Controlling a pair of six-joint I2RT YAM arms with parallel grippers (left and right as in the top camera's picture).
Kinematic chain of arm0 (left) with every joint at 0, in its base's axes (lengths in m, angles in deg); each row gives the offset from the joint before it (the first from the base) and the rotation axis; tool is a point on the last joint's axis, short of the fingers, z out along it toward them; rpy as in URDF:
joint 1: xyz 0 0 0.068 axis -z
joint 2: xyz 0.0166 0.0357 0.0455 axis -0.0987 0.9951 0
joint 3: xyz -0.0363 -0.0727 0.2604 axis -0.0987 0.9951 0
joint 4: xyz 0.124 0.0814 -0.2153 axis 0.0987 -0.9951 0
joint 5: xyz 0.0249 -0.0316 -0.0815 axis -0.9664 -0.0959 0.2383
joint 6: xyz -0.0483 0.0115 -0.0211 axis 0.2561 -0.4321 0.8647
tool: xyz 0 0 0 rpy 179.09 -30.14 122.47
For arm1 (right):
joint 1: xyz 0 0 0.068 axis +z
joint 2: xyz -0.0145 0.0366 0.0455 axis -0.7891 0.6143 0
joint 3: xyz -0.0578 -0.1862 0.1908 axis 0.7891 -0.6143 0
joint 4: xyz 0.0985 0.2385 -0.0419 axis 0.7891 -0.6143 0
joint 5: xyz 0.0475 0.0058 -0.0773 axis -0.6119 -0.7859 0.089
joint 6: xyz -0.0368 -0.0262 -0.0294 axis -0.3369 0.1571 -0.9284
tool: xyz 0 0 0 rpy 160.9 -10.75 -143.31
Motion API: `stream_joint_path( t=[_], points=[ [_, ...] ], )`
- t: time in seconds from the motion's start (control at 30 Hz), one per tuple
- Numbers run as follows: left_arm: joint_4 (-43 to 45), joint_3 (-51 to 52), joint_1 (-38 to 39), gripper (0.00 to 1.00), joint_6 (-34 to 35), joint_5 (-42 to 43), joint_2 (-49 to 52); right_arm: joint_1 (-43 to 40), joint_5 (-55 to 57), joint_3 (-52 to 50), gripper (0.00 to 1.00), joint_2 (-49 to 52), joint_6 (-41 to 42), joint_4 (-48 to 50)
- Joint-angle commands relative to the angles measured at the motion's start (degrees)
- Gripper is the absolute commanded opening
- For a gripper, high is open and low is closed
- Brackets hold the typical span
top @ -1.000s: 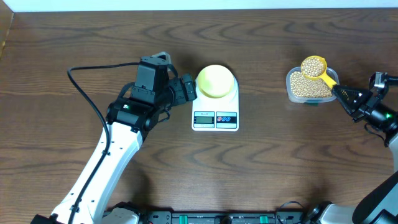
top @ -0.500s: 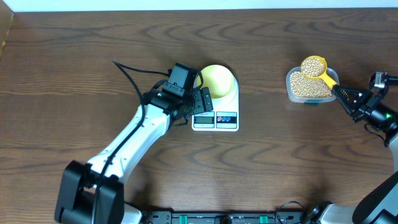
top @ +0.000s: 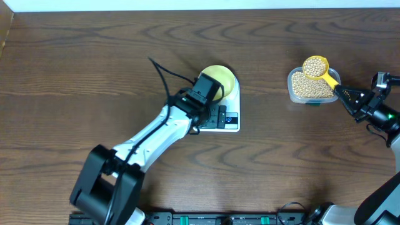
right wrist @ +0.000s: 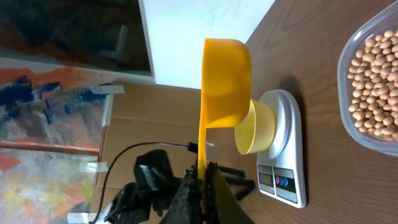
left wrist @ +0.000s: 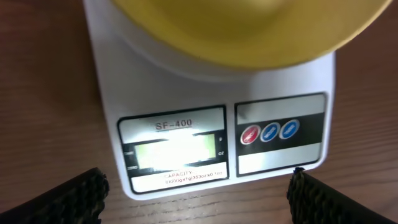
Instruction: Scoop item into bowl and weigh 50g on scale
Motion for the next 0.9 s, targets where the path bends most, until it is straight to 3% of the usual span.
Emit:
stream_joint_path(
  t=[0.0, 0.13, 0.33, 0.63, 0.87],
  points=[
    [0.3, 0.5, 1.6, 0.95, -1.8, -3.1, 1.4, 0.2, -2.3, -0.2, 0.01, 0.3, -0.6, 0.2],
    [0.5, 0.5, 2.8, 0.95, -1.8, -8.3, 2.7, 0.2, -2.4, -0.2, 0.01, 0.3, -0.6, 0.3],
    [1.7, 0.5, 3.0, 0.95, -0.8, -9.0, 5.4, 0.2, -2.6, -0.2, 0.01, 0.3, 0.0, 1.7],
    [2.6, 0.5, 3.0, 0.95, 10.0, -11.6, 5.7, 0.2, -2.6, -0.2, 0.01, 0.3, 0.0, 1.7],
    [3.2, 0.5, 3.0, 0.95, 10.3, -11.4, 5.8, 0.2, -2.6, -0.2, 0.01, 0.3, 0.0, 1.7]
  ],
)
